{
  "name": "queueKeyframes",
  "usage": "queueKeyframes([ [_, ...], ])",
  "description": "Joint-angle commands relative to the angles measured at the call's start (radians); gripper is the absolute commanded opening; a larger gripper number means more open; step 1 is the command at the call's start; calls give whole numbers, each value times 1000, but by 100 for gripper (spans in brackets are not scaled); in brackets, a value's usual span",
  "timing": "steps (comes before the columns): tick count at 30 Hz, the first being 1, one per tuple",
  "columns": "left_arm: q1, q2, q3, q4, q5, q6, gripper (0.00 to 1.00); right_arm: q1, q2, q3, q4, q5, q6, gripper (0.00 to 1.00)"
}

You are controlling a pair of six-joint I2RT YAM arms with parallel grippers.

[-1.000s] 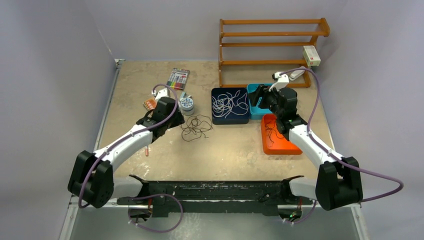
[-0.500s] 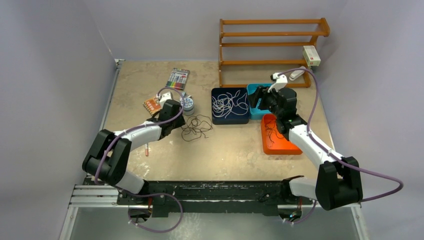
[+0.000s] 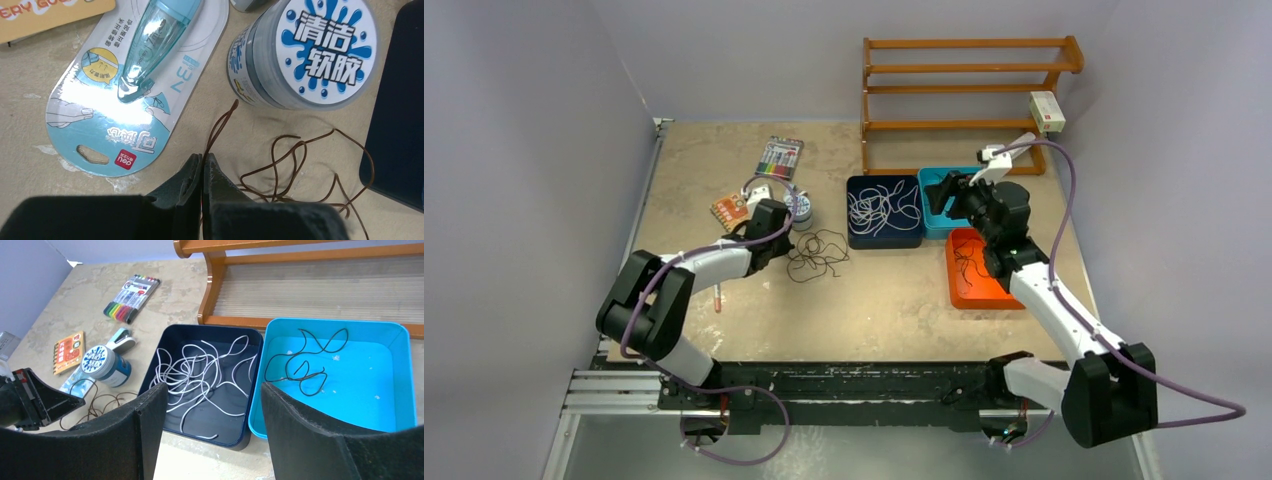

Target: Untangle the cables

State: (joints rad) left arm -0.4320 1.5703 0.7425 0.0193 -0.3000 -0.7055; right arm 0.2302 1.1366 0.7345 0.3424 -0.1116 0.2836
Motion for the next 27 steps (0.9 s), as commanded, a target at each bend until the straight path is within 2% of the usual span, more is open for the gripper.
queueKeyframes([
  [1, 9, -74, 73, -44, -41, 48, 0, 6, -48, -30, 81, 45, 3, 71],
  [3, 9, -105, 86, -75, -41, 61, 0, 6, -62, -39, 94, 51, 6, 76],
  [6, 7, -155, 117, -120, -33, 79, 0, 6, -86, -47, 103, 59, 7, 79],
  [13, -21, -228, 211, -225, -7, 139, 0, 6, -120, -80, 137, 72, 29, 82],
  [20, -94, -291, 299, -300, 0, 205, 0, 6, -135, -103, 186, 64, 35, 83],
  [27, -111, -377, 360, -298, 88, 290, 0, 6, -140, -131, 263, 82, 48, 84],
])
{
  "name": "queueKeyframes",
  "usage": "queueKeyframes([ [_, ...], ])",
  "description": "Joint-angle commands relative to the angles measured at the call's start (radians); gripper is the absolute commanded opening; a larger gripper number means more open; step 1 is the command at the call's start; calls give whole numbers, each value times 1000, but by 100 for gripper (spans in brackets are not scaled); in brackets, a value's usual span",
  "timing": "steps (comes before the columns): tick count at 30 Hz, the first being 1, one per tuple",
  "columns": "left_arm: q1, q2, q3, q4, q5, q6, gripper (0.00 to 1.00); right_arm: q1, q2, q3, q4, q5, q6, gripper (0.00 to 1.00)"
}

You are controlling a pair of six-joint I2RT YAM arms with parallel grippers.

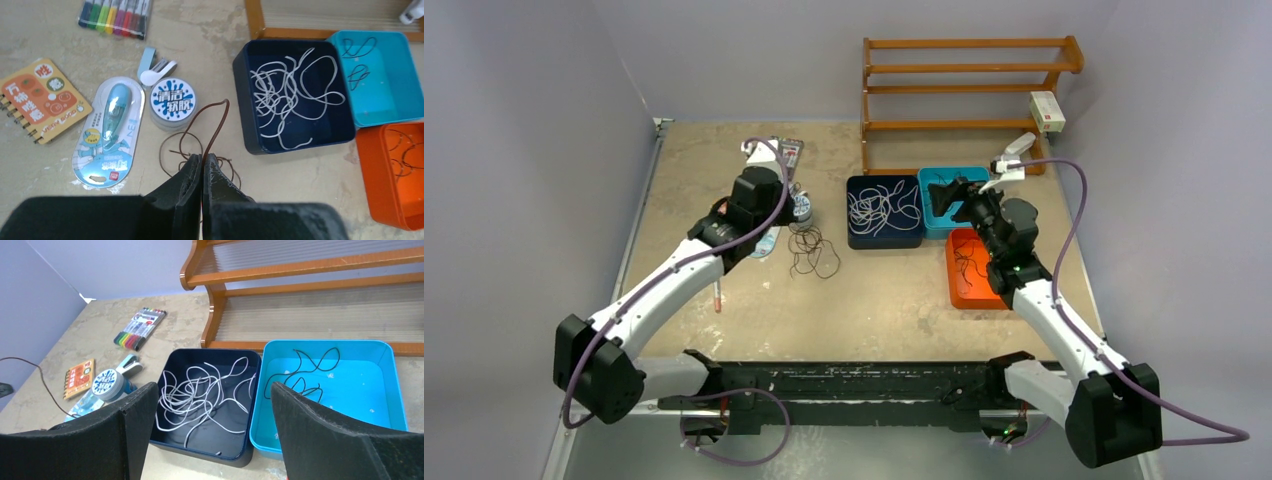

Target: Untangle the cables

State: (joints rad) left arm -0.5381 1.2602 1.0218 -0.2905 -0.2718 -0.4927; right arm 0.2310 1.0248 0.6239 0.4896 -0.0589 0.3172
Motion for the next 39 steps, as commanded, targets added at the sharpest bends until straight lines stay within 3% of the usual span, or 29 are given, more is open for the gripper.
queueKeyframes([
  [1, -6, -74, 93, 12, 72, 88, 0, 5, -29, -23, 130, 21, 15, 85],
  [7, -8, -93, 141, 12, 164, 151, 0, 5, -19, 9, 169, -265, -127, 86],
  [13, -9, -102, 161, 29, 278, 203, 0, 13, 36, 16, 295, -460, -102, 84],
  [29, -13, -105, 206, 66, 401, 221, 0, 269, 243, 102, 471, -424, -69, 83],
  [39, -17, -98, 282, 47, 422, 227, 0, 344, 403, 207, 502, -412, -79, 82],
])
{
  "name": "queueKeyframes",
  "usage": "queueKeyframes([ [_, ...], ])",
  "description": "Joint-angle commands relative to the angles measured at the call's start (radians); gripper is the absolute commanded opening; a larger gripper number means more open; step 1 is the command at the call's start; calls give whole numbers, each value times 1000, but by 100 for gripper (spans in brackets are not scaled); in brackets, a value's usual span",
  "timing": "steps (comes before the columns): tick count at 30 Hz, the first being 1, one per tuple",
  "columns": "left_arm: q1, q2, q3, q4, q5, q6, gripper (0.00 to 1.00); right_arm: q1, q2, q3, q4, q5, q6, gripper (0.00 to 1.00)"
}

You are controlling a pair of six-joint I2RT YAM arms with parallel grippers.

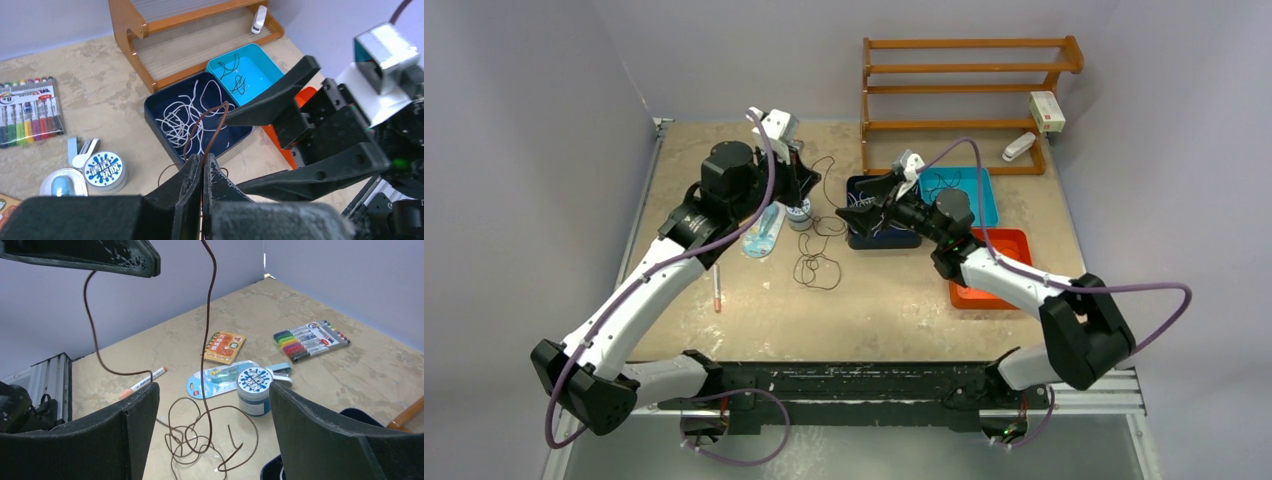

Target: Untangle the cables

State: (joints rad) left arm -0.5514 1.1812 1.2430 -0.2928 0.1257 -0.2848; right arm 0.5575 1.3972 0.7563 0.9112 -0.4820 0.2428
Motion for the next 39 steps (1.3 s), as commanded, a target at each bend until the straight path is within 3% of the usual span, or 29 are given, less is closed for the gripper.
queueKeyframes([
  [1, -4, -17, 64, 49, 26, 19, 0, 22, 46, 86, 80, 11, -5, 81],
  [6, -5, -17, 92, 46, 40, 16, 0, 52, 130, 122, 83, 50, 1, 77],
  [12, -5, -37, 151, 25, 19, 21, 0, 71, 233, 138, 99, 74, 28, 55],
  [15, -5, -41, 195, 11, 3, 21, 0, 83, 267, 136, 104, 79, 29, 49],
  [30, -5, -60, 349, 3, -129, 45, 0, 114, 345, 46, 143, 108, 27, 39],
  [39, -5, -58, 363, 5, -157, 43, 0, 116, 200, -83, 134, 174, -14, 42],
])
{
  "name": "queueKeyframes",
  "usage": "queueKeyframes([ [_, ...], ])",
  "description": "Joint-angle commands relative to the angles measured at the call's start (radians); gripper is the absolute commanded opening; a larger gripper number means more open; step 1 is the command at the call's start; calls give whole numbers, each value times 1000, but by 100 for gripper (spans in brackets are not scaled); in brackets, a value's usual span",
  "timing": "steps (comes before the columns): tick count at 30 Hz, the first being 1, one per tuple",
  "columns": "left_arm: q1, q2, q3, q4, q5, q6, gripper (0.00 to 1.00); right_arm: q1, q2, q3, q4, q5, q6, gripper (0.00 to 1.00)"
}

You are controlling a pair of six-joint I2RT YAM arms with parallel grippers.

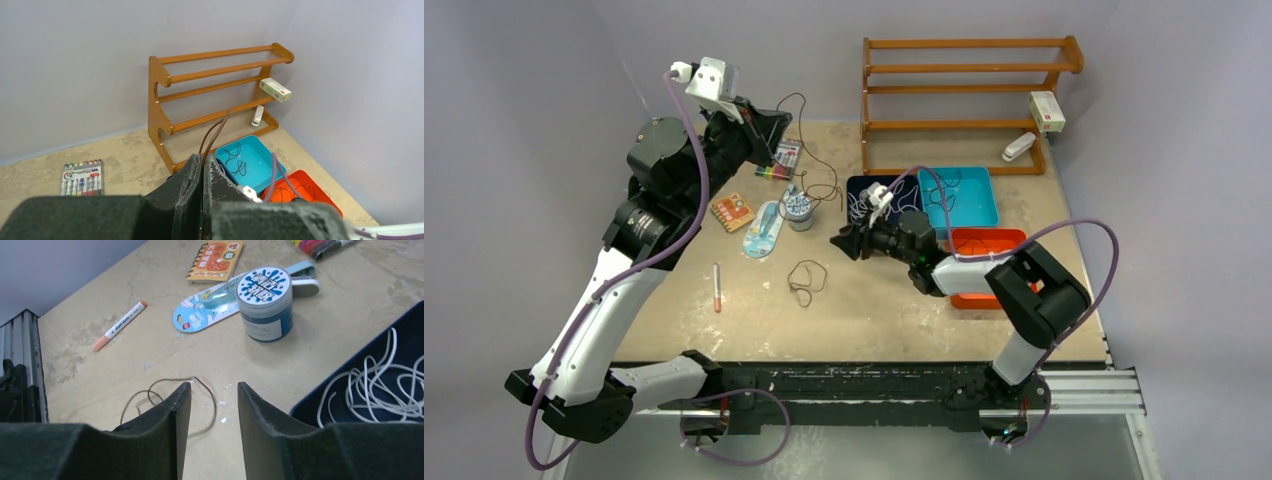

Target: Untangle the cables

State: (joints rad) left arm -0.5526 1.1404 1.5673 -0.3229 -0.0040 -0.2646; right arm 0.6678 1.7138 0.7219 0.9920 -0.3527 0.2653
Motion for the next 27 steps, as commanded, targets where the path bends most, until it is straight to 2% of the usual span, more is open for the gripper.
queueKeyframes([
  [1, -4, -18, 37, 36, -30, 22, 0, 6, -148, -68, 56, 38, -49, 44],
  [7, -4, -18, 32, 35, -41, 22, 0, 6, -297, -130, 54, -56, -107, 56],
  [16, -4, -16, 7, 44, -41, 9, 0, 6, -512, -178, -28, 66, -191, 70],
  [21, -4, -8, -10, 53, -16, -3, 0, 6, -662, -168, -47, 35, -257, 81],
  [27, -4, -3, -25, 71, 8, -11, 0, 6, -690, -99, -38, -27, -294, 92],
])
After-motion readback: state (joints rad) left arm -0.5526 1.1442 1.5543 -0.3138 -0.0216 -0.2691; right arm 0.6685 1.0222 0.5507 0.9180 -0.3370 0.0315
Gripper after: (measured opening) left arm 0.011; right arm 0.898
